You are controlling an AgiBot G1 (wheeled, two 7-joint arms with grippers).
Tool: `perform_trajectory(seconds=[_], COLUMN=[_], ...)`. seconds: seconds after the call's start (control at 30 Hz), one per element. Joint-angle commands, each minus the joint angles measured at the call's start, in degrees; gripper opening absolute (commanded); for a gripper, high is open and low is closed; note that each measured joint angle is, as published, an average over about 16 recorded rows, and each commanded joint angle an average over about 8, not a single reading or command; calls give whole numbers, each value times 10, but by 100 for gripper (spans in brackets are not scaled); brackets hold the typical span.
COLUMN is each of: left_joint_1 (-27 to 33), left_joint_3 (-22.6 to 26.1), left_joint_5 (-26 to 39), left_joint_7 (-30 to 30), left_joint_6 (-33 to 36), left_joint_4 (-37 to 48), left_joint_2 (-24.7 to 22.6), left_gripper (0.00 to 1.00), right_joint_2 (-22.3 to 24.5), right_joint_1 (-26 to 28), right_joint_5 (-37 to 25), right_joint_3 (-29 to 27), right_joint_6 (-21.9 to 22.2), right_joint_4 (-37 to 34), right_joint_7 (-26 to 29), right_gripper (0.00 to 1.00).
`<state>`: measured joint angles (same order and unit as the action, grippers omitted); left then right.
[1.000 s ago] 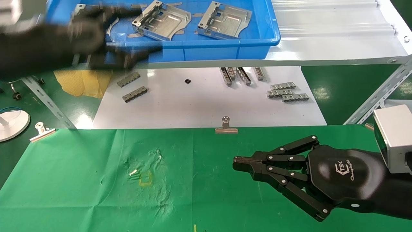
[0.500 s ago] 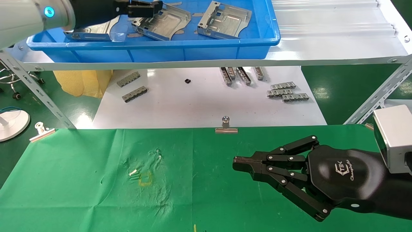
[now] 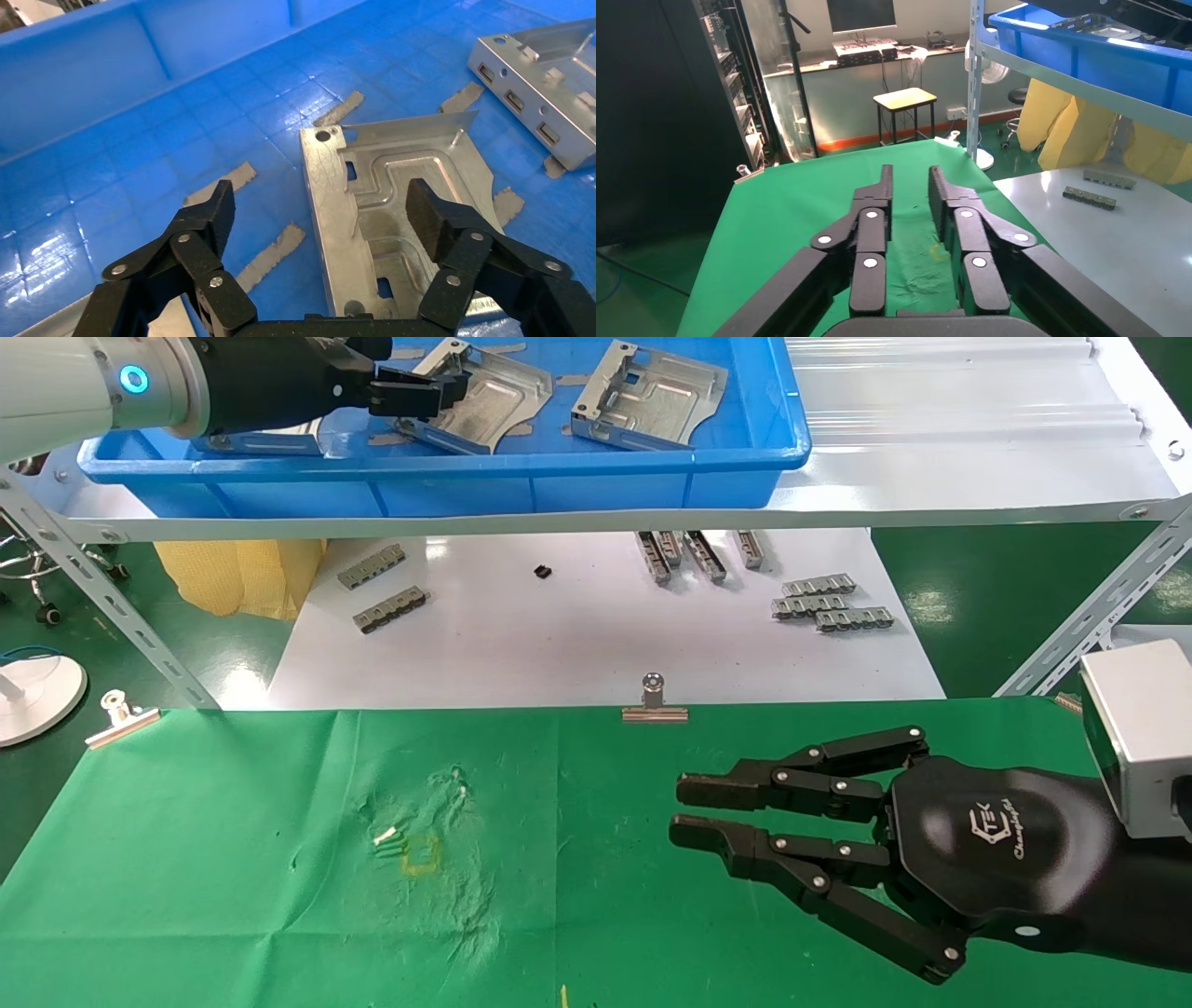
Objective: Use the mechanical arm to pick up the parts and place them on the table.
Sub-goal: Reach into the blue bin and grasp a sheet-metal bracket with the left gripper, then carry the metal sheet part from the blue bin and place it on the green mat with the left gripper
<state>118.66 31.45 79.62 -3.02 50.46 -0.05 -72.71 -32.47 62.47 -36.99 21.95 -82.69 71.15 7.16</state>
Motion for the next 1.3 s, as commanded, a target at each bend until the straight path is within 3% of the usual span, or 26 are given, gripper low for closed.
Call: perform_trajectory(seconds=[0.03, 1.0, 1.3], left_joint_1=[2, 7, 24], left_joint_3=[2, -1, -17], left_joint_5=[2, -2, -26], left_joint_7=[-2, -4, 29], left_joint_6=[3, -18, 36], left_joint_4=[2, -6, -28], left_joint_2=[1, -3, 18], left_gripper=[0, 0, 0], right_joint_2=[0, 0, 0], right_joint_1=[0, 0, 0], right_joint_5=[0, 0, 0], right_joint_3=[0, 0, 0], right_joint_6=[0, 0, 0], right_joint_4=[0, 0, 0], right_joint_7=[0, 0, 0], right_gripper=[100, 100, 100])
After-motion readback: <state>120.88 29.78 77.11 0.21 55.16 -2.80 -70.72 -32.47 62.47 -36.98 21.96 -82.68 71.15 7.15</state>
